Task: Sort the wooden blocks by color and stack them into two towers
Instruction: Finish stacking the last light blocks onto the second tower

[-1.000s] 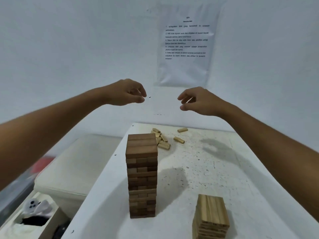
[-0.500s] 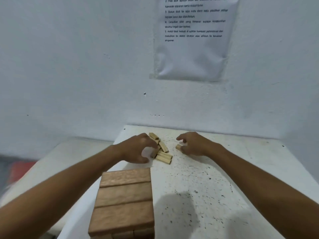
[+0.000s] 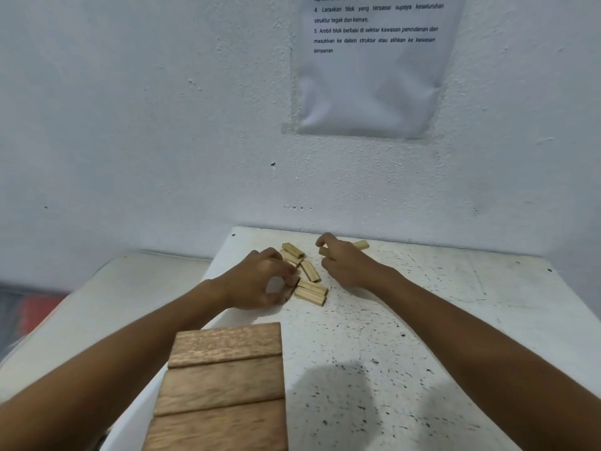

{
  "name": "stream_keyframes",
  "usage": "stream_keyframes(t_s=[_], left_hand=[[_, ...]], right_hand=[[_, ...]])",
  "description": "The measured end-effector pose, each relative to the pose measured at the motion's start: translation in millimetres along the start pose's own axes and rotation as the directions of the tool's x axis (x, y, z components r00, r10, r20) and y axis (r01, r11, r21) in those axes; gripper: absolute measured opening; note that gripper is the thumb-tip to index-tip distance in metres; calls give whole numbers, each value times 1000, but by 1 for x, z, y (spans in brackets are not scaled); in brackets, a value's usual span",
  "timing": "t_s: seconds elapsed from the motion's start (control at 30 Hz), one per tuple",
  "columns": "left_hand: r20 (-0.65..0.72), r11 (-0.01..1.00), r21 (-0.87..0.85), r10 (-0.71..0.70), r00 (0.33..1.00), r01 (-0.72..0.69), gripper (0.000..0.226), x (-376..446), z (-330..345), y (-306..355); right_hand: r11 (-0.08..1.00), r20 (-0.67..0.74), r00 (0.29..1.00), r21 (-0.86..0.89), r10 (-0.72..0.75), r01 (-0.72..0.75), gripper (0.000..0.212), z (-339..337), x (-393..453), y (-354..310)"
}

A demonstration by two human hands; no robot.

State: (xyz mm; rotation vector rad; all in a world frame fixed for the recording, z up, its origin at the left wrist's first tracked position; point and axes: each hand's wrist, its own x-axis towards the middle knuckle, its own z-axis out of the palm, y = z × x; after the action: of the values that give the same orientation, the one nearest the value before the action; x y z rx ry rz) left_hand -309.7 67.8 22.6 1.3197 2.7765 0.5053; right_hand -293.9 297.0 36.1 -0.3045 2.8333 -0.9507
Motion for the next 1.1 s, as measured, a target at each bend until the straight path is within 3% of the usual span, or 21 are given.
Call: stream_keyframes(t_s=[0.07, 0.23, 0.33, 0.43, 0.7, 0.93, 1.1], left_hand=[[-13, 1000, 12, -11, 1000, 11, 42, -1, 0, 0], [-2, 996, -48, -76, 997, 76, 34, -3, -2, -1], [0, 992, -87, -95, 995, 95, 27, -7, -4, -2], [-39, 992, -98, -86, 996, 82, 22, -15, -9, -3], [-139, 999, -15, -43, 989, 41, 16, -33, -75, 26], [-244, 988, 143, -22, 969, 58, 21, -70, -161, 88], [-363, 988, 154, 32, 931, 26, 25, -96, -208, 153]], right_hand=[[1000, 3, 1000, 8, 12, -12, 37, 7, 5, -4], [982, -101, 995, -184, 16, -34, 27, 25, 15, -8], [983, -139, 987, -157, 76, -98, 13, 28, 12, -10], [983, -156, 982, -133, 102, -124, 13, 25, 6, -8], [1000, -115, 993, 29, 2, 1, 15, -21, -34, -36], [994, -162, 981, -51, -104, 97, 12, -78, -110, -100], [985, -223, 962, -108, -157, 135, 12, -109, -173, -136]])
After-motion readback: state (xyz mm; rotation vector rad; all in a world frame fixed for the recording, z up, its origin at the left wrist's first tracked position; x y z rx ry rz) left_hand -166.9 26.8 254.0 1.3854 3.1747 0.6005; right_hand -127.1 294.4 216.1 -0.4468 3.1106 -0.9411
